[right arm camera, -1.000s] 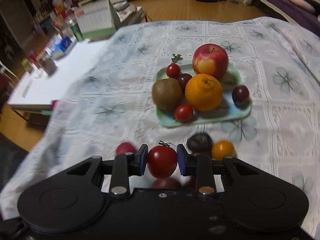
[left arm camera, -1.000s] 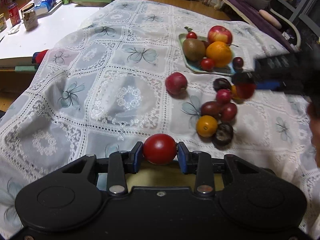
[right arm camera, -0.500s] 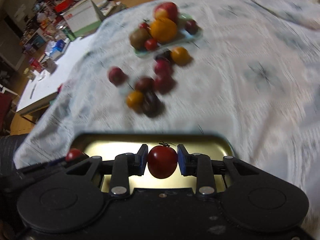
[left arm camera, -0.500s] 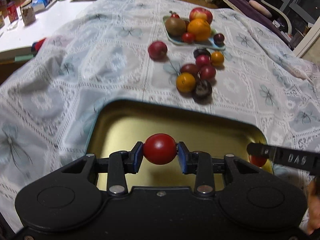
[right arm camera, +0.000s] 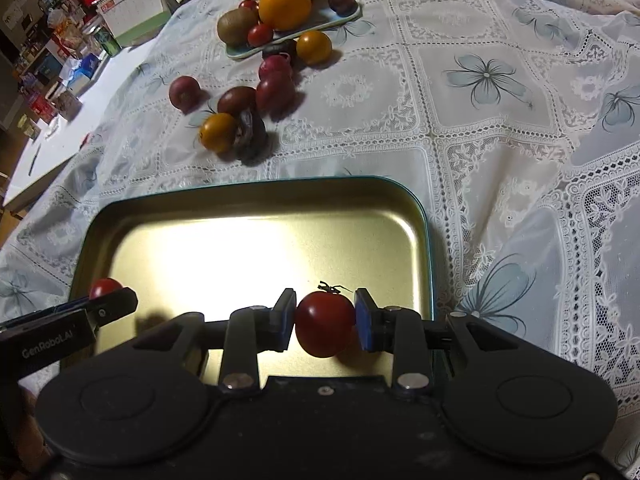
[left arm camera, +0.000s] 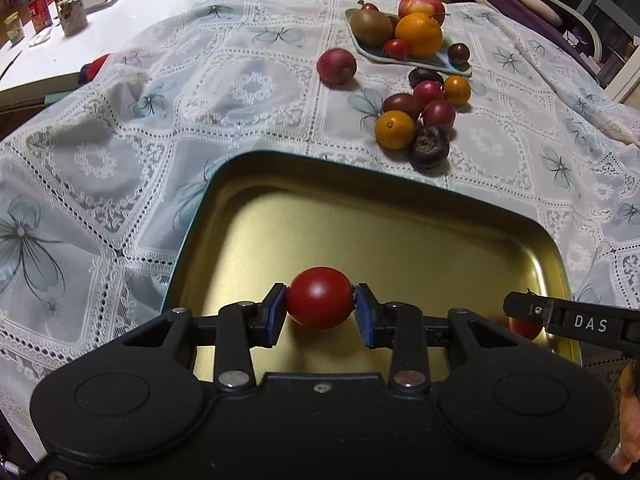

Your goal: Organize fruits

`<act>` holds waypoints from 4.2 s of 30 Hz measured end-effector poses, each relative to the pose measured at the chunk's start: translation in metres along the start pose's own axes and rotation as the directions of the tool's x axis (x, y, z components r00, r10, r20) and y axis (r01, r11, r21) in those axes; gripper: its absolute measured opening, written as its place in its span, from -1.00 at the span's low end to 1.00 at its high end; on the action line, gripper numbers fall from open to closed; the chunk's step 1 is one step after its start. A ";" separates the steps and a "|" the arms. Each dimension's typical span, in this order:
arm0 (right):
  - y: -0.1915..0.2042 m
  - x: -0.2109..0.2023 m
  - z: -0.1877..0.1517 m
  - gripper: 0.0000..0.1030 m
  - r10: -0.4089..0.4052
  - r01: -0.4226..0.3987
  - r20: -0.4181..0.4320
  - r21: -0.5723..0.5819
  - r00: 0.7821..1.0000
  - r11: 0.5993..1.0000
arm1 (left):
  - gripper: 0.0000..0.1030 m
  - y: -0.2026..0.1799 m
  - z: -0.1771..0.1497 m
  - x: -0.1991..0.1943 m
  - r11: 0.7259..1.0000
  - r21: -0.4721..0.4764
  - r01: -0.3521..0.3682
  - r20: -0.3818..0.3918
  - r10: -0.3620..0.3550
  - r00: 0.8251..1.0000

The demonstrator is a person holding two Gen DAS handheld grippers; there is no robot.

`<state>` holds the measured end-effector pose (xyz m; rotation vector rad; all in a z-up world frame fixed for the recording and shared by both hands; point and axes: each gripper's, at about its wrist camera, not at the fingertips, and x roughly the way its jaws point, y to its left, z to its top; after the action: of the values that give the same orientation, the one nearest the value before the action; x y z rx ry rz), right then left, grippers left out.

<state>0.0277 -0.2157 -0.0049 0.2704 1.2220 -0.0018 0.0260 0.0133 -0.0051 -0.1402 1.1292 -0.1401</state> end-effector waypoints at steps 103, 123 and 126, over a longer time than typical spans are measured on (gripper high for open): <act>-0.022 0.046 0.179 -0.17 -0.047 0.042 0.029 0.136 0.998 0.990 | -0.07 -0.063 0.138 0.108 0.998 -0.057 -0.031 -0.062 0.027 0.998; 0.023 0.123 0.232 0.06 -0.085 0.087 -0.019 0.124 0.996 0.988 | -0.08 -0.064 0.140 0.118 0.998 -0.040 -0.050 -0.091 0.047 0.995; 0.028 0.131 0.234 0.10 -0.106 0.108 -0.021 0.112 0.994 0.988 | -0.08 -0.063 0.140 0.119 0.998 -0.040 -0.045 -0.094 0.041 0.995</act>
<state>0.2936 -0.2184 -0.0471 0.3038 1.2521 -0.1631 0.2003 -0.0645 -0.0402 -0.1479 1.2281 -0.0858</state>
